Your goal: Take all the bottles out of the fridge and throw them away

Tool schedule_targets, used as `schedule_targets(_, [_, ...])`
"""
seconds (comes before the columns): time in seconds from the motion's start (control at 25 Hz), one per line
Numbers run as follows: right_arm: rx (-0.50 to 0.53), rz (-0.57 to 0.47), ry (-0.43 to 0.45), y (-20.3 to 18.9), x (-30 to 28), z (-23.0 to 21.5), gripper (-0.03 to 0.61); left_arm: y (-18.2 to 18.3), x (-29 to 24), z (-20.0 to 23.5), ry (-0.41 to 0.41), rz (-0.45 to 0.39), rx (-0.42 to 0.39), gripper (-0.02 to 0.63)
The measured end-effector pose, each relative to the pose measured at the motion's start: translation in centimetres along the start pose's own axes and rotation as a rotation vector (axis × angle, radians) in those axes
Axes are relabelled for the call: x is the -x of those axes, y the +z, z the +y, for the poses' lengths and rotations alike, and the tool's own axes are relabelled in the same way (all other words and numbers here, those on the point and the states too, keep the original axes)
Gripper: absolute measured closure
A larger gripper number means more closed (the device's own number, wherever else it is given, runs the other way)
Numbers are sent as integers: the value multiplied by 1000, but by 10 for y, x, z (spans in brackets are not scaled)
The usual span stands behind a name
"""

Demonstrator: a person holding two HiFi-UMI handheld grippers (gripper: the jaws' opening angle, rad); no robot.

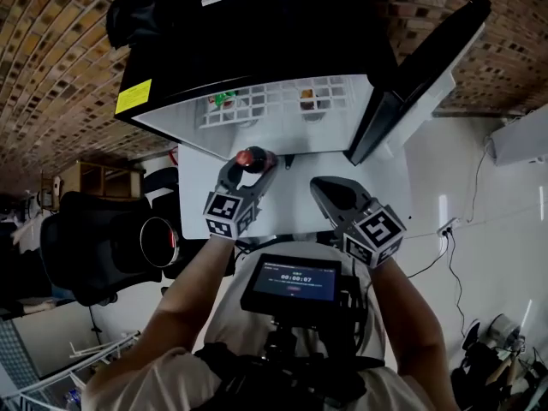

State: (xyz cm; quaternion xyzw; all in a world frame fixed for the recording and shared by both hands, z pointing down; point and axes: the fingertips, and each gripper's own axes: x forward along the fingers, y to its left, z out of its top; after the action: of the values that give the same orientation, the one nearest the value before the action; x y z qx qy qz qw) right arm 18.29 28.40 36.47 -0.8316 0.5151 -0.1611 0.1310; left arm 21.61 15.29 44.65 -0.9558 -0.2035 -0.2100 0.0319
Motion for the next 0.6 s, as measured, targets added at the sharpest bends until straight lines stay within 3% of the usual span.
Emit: schedule_targets(0.6, [29, 43, 217, -18, -33, 45, 575, -5, 101, 13, 182, -20, 95, 296])
